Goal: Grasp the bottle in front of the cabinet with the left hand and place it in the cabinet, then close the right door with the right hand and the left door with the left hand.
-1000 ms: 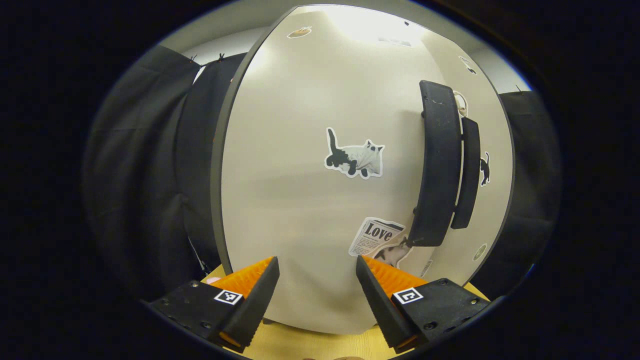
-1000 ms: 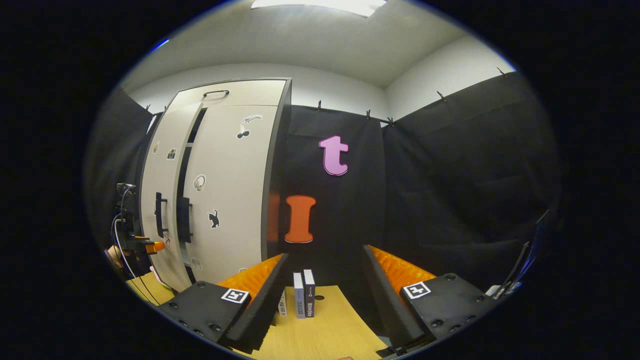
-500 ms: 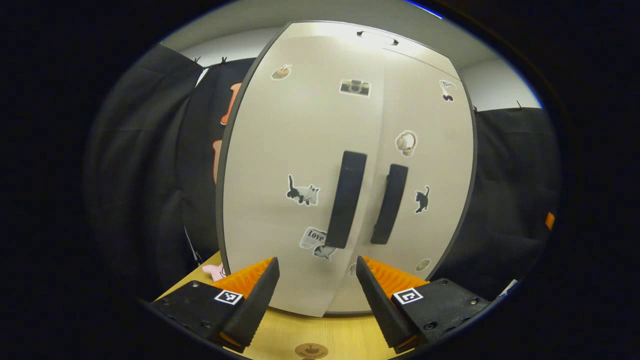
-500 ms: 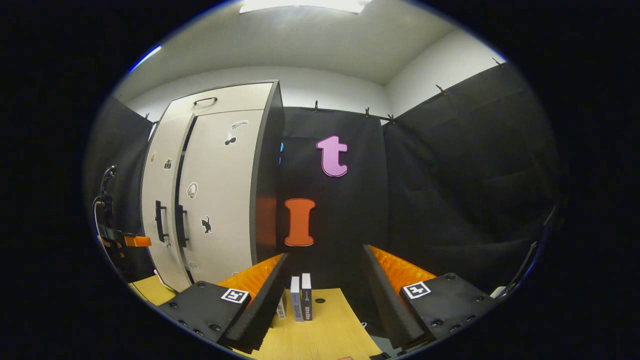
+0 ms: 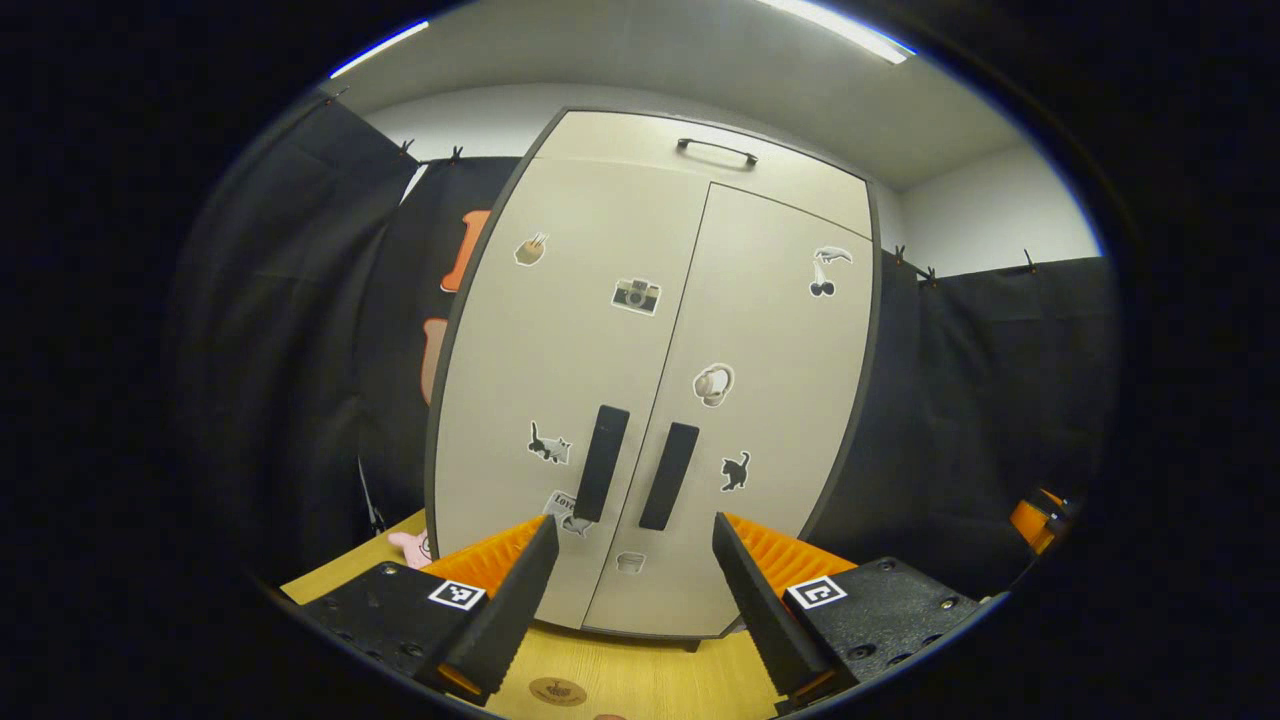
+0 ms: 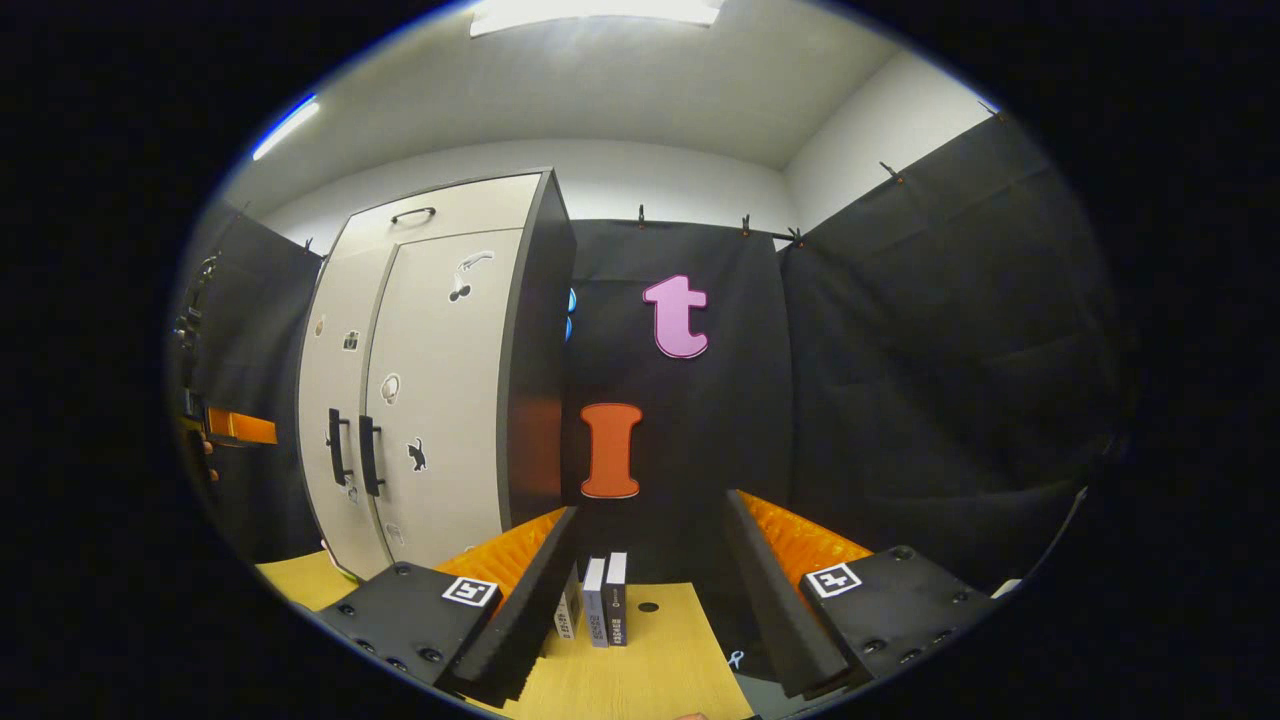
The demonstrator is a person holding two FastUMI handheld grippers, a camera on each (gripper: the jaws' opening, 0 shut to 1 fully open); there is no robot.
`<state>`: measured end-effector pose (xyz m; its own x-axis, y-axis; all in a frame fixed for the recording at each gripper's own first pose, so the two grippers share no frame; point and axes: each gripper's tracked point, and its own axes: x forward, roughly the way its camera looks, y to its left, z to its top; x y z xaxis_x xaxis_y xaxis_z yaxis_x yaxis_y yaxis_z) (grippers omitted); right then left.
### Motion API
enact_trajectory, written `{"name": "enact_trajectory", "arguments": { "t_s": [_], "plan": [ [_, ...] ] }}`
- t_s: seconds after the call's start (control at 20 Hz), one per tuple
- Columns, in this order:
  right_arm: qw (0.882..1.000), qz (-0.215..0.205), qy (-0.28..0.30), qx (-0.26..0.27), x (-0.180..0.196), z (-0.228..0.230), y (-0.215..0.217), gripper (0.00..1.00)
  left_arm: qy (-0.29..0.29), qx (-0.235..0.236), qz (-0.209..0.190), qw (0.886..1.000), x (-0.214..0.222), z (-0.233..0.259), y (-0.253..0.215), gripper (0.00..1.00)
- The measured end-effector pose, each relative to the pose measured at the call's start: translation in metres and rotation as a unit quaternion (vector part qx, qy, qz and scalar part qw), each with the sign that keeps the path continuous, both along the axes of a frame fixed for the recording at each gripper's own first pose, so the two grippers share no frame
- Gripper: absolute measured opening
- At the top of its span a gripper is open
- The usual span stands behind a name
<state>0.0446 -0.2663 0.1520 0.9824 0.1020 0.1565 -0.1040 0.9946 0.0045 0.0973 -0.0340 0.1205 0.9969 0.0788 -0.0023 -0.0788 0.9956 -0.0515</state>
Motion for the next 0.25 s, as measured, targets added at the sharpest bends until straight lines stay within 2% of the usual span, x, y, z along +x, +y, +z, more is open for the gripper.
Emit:
{"name": "enact_trajectory", "arguments": {
  "t_s": [0.25],
  "plan": [
    [1.000, 0.007, -0.003, 0.001, 0.001, 0.000, -0.011, 0.95, -0.034, -0.007, -0.006, 0.999, -0.008, 0.022, -0.020, 0.94]
  ]
}}
